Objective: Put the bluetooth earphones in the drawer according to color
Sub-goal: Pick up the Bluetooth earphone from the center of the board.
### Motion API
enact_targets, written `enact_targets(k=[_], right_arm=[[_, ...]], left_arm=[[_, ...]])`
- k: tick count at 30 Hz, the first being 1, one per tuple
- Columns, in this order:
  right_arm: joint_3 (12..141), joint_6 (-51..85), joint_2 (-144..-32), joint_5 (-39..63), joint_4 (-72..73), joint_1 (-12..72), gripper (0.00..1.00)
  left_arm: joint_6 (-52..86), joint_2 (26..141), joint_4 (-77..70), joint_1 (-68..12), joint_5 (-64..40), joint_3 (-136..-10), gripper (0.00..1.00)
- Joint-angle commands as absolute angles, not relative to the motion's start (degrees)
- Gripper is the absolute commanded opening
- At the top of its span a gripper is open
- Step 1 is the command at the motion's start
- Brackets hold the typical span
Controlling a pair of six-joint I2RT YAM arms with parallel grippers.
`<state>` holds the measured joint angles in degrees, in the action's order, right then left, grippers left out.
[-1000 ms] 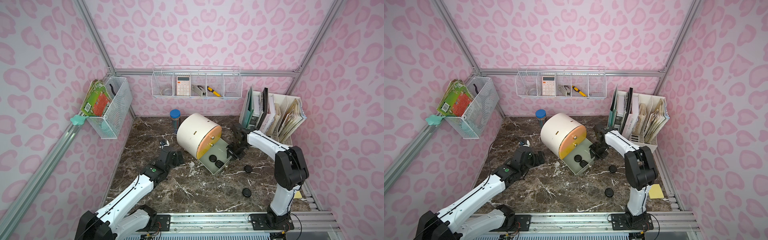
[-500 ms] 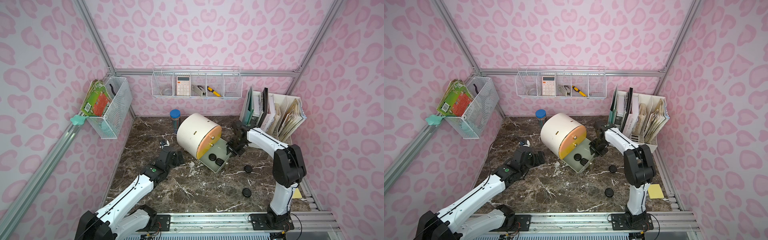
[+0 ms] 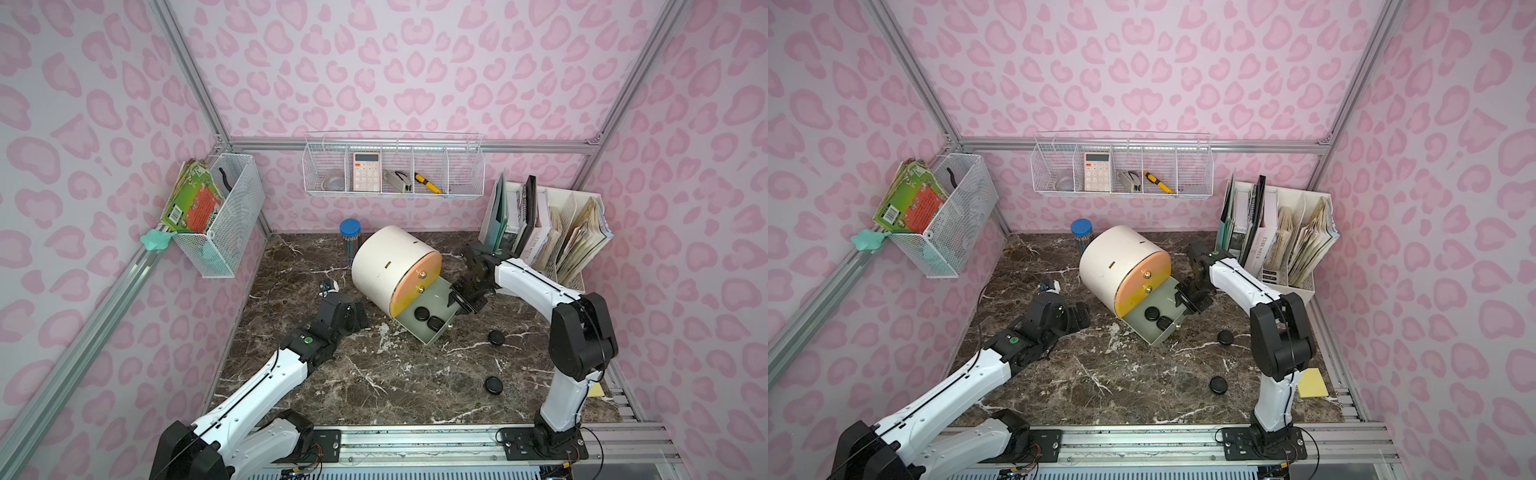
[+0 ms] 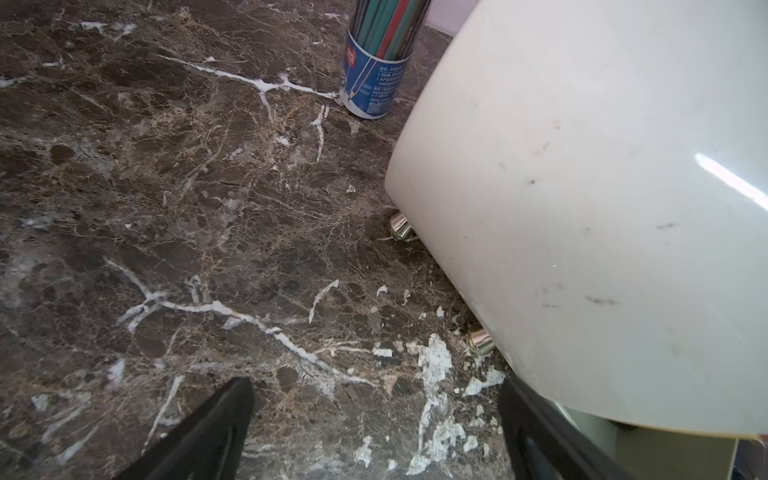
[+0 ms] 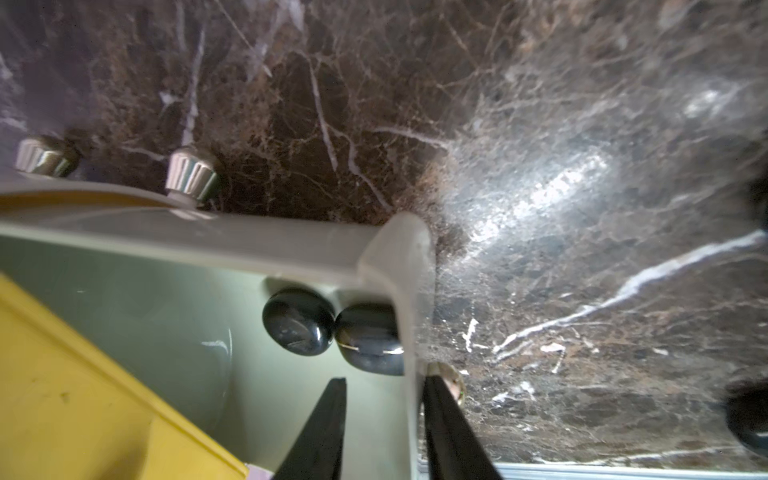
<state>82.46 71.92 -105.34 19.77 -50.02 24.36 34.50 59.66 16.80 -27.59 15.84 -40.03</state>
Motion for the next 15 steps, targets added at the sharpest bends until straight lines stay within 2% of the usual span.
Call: enact_targets(k=[1, 7, 10, 13, 15], right_arm=[[81.21, 72.53, -103.83, 20.75, -46.44, 24.30, 0.46], [78.49, 72.16, -101.80, 21.36, -43.77, 24.41, 0.51], [75.96, 71.92, -99.61, 20.34, -43.94, 24.41, 0.66], [74.90, 71.36, -96.83, 18.93, -44.05, 24.43, 0.74], [74.41, 70.54, -94.76, 17.17, -44.37, 24.43, 0.84]], left_arm=[[34.36, 59.79, 16.07, -27.53, 15.69, -40.25, 0.97], [34.27, 59.81, 16.04, -27.56, 15.64, -40.23, 0.97], [34.28, 59.65, 15.91, -27.66, 15.60, -40.16, 0.97], [34.19, 59.22, 15.54, -27.61, 15.18, -39.89, 0.97], [34.02, 58.74, 15.23, -27.69, 14.88, -39.56, 0.97]])
